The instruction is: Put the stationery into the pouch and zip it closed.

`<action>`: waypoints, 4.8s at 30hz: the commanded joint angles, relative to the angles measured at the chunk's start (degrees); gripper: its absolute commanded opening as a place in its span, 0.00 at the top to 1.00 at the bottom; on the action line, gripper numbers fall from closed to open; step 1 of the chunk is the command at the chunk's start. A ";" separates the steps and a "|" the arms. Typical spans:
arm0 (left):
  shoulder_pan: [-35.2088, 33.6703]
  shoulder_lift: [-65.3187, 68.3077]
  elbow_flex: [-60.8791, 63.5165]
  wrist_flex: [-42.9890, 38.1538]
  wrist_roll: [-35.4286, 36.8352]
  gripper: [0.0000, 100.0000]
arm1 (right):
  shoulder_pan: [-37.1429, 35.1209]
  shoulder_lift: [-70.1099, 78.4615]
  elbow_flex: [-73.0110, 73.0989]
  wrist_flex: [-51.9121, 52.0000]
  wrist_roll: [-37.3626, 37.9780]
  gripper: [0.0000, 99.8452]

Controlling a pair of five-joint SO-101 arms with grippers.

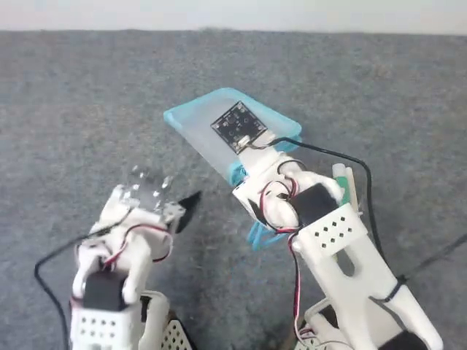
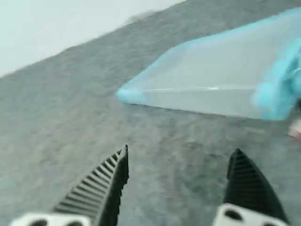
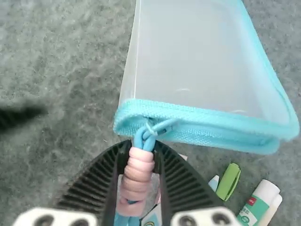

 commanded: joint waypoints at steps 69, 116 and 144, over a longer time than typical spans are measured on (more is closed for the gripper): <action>4.13 9.58 5.05 -13.80 0.35 0.63 | -1.80 -13.41 12.13 -6.99 -1.76 0.99; -1.85 9.67 8.13 -20.22 4.31 0.63 | -3.21 -11.65 8.26 1.36 4.04 0.99; 6.33 13.54 6.90 -18.90 -0.62 0.63 | -3.65 -7.96 -3.34 10.68 3.08 0.99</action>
